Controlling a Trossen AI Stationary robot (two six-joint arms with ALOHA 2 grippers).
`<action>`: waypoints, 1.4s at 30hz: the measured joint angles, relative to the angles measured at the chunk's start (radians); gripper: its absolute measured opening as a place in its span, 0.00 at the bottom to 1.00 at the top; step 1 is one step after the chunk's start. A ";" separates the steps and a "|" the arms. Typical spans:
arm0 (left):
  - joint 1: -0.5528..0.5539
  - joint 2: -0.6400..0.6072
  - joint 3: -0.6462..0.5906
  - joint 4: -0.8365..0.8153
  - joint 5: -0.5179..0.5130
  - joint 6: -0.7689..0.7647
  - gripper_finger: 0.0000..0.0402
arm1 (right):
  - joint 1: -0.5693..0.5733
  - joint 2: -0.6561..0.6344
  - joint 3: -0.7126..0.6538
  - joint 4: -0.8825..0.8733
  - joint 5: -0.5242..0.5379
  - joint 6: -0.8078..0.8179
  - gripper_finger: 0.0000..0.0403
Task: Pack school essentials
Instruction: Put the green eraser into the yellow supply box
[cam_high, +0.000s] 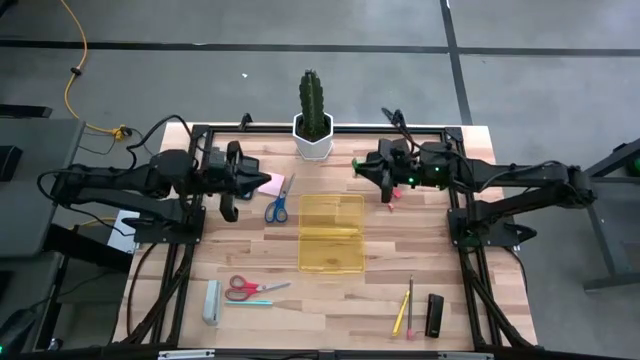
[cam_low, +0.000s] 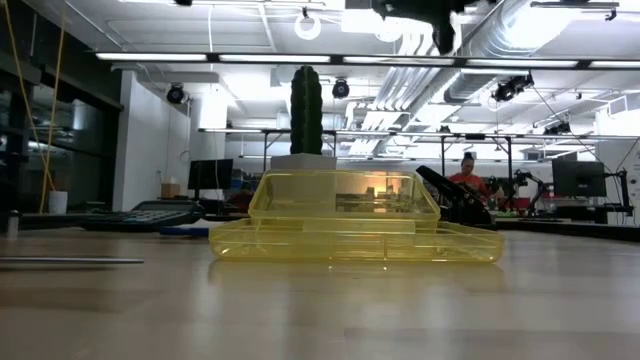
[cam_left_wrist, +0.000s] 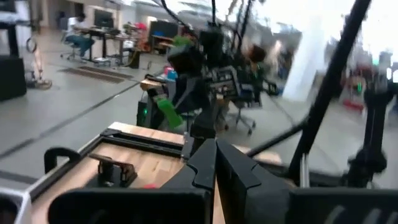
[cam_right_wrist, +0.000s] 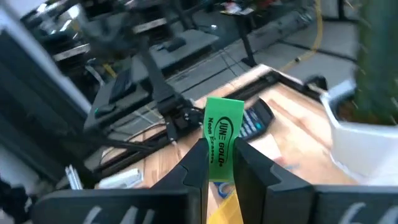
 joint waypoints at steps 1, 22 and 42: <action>0.000 0.009 0.013 -0.004 0.000 0.016 0.00 | 0.010 0.011 0.026 -0.017 0.000 -0.032 0.10; 0.001 0.143 0.029 -0.007 -0.123 -0.158 0.03 | 0.054 0.122 0.164 -0.098 0.012 -0.129 0.10; 0.087 0.466 0.029 0.200 -0.024 -0.827 0.58 | 0.120 0.333 0.163 -0.106 0.089 -0.245 0.10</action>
